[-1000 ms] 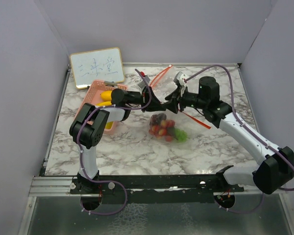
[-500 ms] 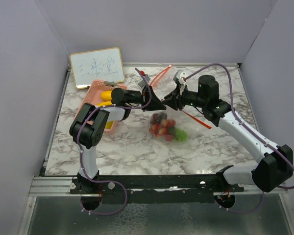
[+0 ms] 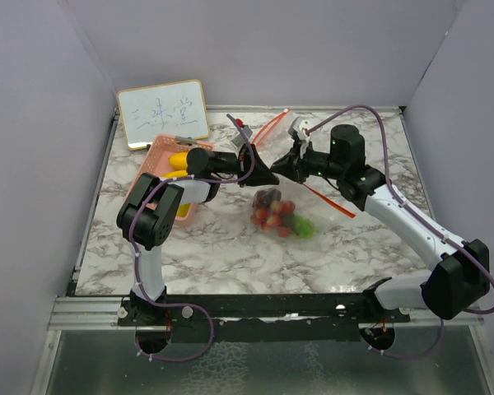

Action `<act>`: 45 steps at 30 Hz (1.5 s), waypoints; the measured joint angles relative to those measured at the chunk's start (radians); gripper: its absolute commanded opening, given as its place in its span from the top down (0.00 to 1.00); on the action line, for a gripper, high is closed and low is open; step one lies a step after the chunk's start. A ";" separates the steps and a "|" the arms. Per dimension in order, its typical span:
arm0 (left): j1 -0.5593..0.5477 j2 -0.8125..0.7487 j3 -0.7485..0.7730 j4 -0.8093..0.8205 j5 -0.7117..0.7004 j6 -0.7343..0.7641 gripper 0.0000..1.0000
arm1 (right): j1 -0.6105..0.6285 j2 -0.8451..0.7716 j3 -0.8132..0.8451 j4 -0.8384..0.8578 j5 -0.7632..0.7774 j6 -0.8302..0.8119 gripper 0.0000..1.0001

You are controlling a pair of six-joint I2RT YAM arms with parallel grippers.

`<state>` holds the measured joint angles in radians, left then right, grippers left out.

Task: Open the zip-top bag and remove the fake food

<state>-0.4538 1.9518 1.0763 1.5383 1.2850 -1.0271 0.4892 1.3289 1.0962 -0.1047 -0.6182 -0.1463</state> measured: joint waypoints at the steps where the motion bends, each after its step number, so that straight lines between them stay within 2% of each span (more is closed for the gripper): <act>1: 0.000 0.000 0.000 0.000 0.000 0.000 1.00 | 0.000 0.000 0.000 0.000 0.000 0.000 0.99; 14: 0.025 0.000 0.000 0.000 -0.024 0.001 1.00 | 0.001 -0.027 -0.010 0.000 0.046 -0.014 0.99; 28: 0.079 0.000 0.000 0.000 -0.056 -0.023 1.00 | 0.003 -0.105 -0.098 0.002 0.122 -0.023 0.99; 40: 0.176 0.036 0.054 0.000 -0.127 -0.029 1.00 | 0.002 -0.388 -0.282 -0.095 0.187 0.032 0.99; 45: 0.235 0.074 0.117 0.000 -0.135 -0.042 1.00 | 0.001 -0.478 -0.298 -0.173 0.211 0.058 0.99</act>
<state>-0.2188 2.0262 1.1931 1.5383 1.1496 -1.0687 0.4904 0.8505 0.7986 -0.2779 -0.4076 -0.0887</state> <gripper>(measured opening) 0.013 0.056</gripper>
